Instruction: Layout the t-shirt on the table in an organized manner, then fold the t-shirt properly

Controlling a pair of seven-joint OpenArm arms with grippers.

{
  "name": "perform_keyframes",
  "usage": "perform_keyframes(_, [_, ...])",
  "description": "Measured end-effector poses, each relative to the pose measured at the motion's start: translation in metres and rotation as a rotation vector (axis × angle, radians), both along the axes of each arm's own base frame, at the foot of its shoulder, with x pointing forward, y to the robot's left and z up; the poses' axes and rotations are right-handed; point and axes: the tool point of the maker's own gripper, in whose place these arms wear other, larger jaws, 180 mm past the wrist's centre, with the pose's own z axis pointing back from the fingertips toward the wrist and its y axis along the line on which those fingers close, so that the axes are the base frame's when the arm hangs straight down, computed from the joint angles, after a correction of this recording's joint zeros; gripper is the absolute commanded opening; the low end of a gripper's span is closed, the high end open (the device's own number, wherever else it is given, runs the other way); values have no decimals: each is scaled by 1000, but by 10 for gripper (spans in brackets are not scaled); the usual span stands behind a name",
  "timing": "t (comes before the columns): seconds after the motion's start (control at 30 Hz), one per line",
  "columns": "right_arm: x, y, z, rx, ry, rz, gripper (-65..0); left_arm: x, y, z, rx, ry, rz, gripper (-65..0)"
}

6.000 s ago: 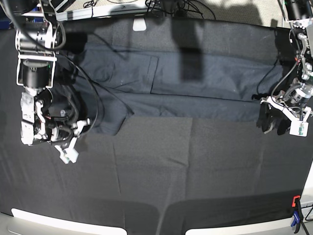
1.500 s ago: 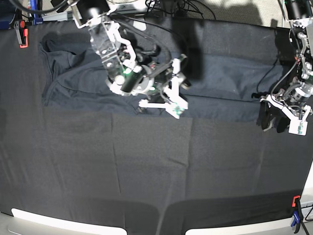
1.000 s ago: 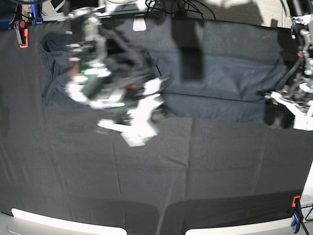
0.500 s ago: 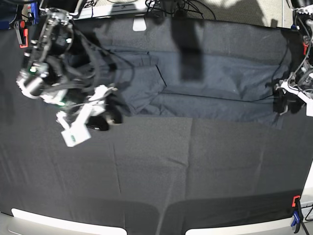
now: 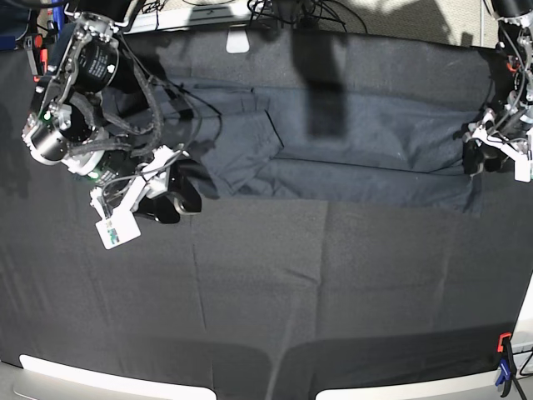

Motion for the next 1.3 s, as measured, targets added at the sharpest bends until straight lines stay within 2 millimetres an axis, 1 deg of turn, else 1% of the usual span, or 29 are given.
perform_keyframes(0.07, [0, 0, 0, 1, -1, 0, -413, 1, -4, 1, -42, -16, -2, -341])
perform_keyframes(0.2, [0, 0, 0, 0, 0, 0, -413, 0, -5, -10, -106, 0, 23, -341])
perform_keyframes(0.23, [0, 0, 0, 1, 0, 1, -413, 0, -7, -12, -134, 5, 26, -341])
perform_keyframes(0.27, [0, 0, 0, 0, 0, 0, -413, 1, -12, -14, -170, 11, 5, -341])
perform_keyframes(0.3, [0, 0, 0, 2, -1, 1, -413, 3, -17, -12, -203, 1, -9, -341])
perform_keyframes(0.43, [0, 0, 0, 3, -1, 1, -413, 5, -22, -10, -295, 2, 1, -361])
perform_keyframes(0.67, [0, 0, 0, 3, -1, 1, -413, -3, -27, -19, -298, 73, -32, -371])
perform_keyframes(0.7, [0, 0, 0, 3, -1, 1, -413, -4, -28, -19, -298, 74, -34, -383])
perform_keyframes(0.73, [0, 0, 0, 3, -1, 1, -413, -4, -28, -20, -297, 78, -36, -414])
perform_keyframes(0.77, [0, 0, 0, 3, -1, 1, -413, -4, -28, -20, -297, 81, -37, -463])
perform_keyframes(0.8, [0, 0, 0, 3, -1, 1, -413, -5, -29, -21, -296, 90, -41, -524])
perform_keyframes(0.83, [0, 0, 0, 3, -1, 1, -413, -7, -31, -23, -298, 98, -45, -598])
perform_keyframes(0.87, [0, 0, 0, 3, -1, 1, -413, -7, -31, -23, -301, 97, -44, -650])
perform_keyframes(1.0, [0, 0, 0, 2, -1, 1, -413, -7, -31, -23, -299, 99, -45, -650])
perform_keyframes(1.07, [0, -1, 0, -2, -1, 1, -413, -7, -28, -22, -294, 98, -42, -650])
perform_keyframes(1.13, [0, -8, 0, -31, 1, 2, -413, -7, -17, -18, -278, 92, -27, -650])
perform_keyframes(1.2, [0, -22, -3, -95, 8, -8, -413, -9, -4, -15, -259, 92, -8, -650])
perform_keyframes(1.3, [1, -49, -7, -204, 21, -38, -413, -13, 14, -10, -217, 92, 16, -650])
